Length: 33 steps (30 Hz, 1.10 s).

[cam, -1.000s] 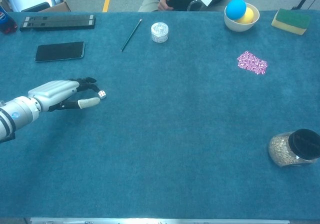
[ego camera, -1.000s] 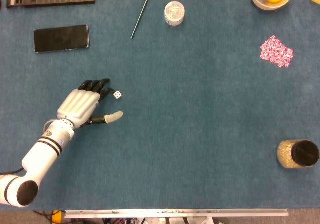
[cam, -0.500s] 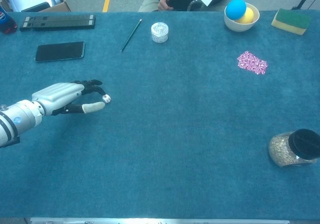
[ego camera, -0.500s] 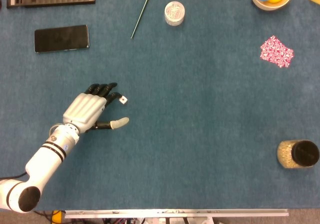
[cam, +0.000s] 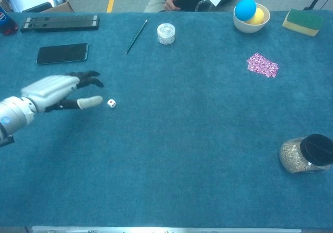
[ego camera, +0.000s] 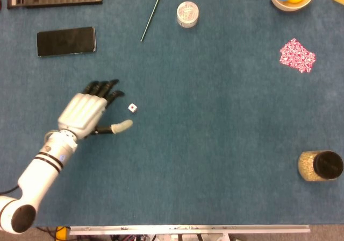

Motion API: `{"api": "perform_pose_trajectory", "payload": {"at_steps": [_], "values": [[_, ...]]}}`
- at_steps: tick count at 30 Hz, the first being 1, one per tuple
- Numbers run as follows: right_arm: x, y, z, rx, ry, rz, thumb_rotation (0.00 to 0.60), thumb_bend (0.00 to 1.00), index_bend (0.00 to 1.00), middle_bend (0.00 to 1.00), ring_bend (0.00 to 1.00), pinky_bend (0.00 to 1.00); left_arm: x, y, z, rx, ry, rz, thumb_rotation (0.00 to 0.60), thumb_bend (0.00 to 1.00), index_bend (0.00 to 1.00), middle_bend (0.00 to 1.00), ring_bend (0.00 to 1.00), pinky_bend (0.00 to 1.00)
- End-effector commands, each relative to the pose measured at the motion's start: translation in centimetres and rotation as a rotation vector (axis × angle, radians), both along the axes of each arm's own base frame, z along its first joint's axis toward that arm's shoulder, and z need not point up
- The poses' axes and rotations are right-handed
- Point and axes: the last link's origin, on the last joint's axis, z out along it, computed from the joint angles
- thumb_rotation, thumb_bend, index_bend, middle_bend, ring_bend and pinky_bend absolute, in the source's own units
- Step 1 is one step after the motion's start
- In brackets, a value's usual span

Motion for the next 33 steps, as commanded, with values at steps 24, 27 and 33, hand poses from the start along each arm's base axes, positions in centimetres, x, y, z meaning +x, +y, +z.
{"api": "perform_pose_trajectory", "payload": {"at_steps": [24, 27, 33], "values": [[0.0, 0.0, 0.0, -0.034, 0.045, -0.002, 0.6, 0.29, 0.25, 0.23, 0.07, 0.14, -8.3, -7.1, 13.1, 0.575, -0.021, 0.248, 0.6, 0.04, 0.15, 0.04, 0.0, 0.0], [0.0, 0.1, 0.0, -0.039, 0.046, -0.004, 0.6, 0.28, 0.25, 0.23, 0.07, 0.14, -8.2, -8.3, 13.5, 0.602, -0.033, 0.236, 0.6, 0.04, 0.15, 0.05, 0.0, 0.0], [0.1, 0.1, -0.2, -0.036, 0.042, -0.001, 0.6, 0.29, 0.25, 0.23, 0.07, 0.14, -8.0, -9.1, 13.6, 0.618, -0.059, 0.224, 0.6, 0.04, 0.15, 0.05, 0.0, 0.0]]}}
